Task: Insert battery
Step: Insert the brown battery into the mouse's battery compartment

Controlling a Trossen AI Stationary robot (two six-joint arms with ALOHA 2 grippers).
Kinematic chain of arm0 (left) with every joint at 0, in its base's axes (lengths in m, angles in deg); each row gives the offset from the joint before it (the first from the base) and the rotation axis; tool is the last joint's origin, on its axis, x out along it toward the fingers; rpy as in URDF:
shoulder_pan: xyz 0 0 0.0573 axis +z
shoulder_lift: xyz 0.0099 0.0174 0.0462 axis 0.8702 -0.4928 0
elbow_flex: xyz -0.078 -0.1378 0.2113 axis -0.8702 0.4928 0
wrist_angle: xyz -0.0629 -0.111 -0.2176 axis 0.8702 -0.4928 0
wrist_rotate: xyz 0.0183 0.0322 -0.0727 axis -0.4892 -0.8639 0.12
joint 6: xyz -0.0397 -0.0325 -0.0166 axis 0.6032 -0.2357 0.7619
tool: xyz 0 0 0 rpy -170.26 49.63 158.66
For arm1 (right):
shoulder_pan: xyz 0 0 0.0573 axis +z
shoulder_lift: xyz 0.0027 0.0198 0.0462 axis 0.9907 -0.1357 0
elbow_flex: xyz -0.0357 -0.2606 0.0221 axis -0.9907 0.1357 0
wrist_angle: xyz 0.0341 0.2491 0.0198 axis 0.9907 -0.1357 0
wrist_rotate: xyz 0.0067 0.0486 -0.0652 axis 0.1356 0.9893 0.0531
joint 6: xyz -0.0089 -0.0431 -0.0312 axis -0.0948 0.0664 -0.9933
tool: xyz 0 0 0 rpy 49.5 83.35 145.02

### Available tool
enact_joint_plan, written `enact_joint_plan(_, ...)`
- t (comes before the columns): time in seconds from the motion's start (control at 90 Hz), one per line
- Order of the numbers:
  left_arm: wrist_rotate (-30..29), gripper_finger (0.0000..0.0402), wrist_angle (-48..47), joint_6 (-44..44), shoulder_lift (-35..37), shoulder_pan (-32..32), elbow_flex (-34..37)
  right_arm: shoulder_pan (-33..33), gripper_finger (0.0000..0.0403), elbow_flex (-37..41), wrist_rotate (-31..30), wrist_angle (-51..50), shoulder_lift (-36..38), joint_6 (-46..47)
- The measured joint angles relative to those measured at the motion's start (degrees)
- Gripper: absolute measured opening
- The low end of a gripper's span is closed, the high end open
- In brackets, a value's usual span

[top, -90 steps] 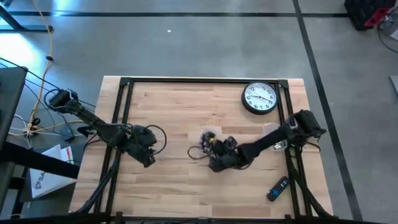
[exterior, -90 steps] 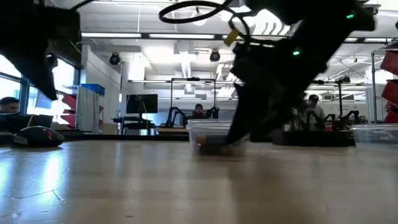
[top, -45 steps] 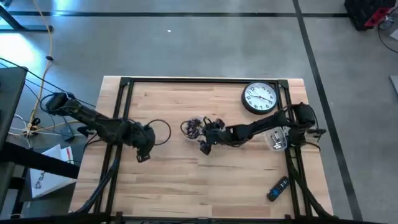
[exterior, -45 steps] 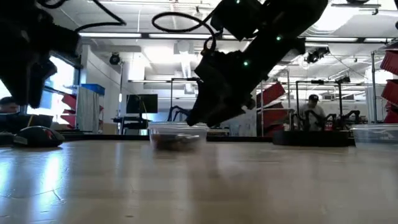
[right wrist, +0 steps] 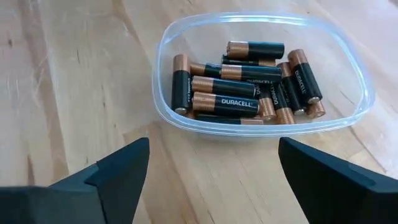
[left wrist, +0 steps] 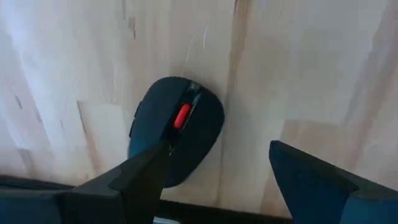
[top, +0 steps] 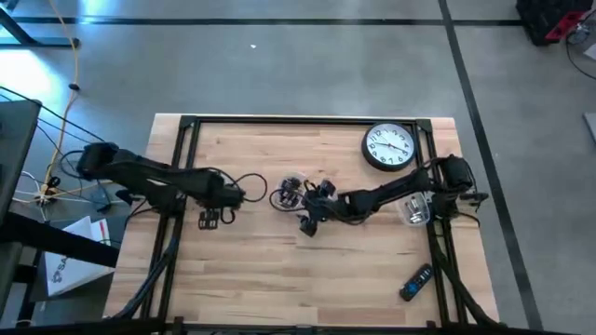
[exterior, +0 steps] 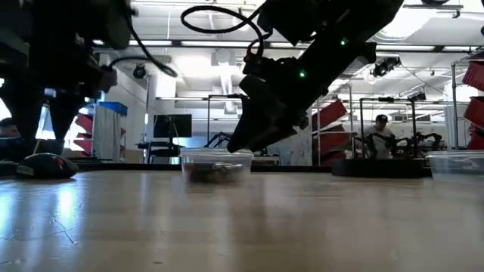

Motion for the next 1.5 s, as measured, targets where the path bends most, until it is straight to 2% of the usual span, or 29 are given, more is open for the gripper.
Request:
enact_joint_plan(0.067,-0.73,0.0263,-1.26,-2.66,-3.49,1.39,-1.51,0.48,0.0327,0.0,-0.45,0.34,0.0,-0.28)
enact_joint_plan(0.233,-7.18,0.0263,-5.02,-10.98,-10.94,3.28,-5.99,1.31,0.0327,0.0,-0.72,0.61,0.0,-0.41)
enact_joint_plan(0.3,-6.61,0.0263,-5.08,-13.59,-12.87,4.56,-6.52,1.67,0.0327,0.12,-0.73,0.72,0.0,-0.4)
enact_joint_plan(0.422,-1.45,0.0263,-6.04,-15.43,-15.12,6.1,-6.54,2.47,0.0327,0.31,-0.78,0.55,0.0,-0.37)
enact_joint_plan(0.656,-1.58,0.0263,-11.31,-15.65,-15.66,5.41,-6.54,2.96,0.0327,0.31,-2.41,0.68,0.0,-0.41)
enact_joint_plan(1.233,-4.62,0.0263,-5.32,-21.17,-15.66,9.17,-4.4,2.94,0.0327,0.31,-2.55,0.66,0.0,0.72)
enact_joint_plan(1.5,-4.46,0.0263,-7.14,-18.95,-15.66,12.1,-4.39,2.94,0.0327,0.31,-2.14,0.66,0.0,0.73)
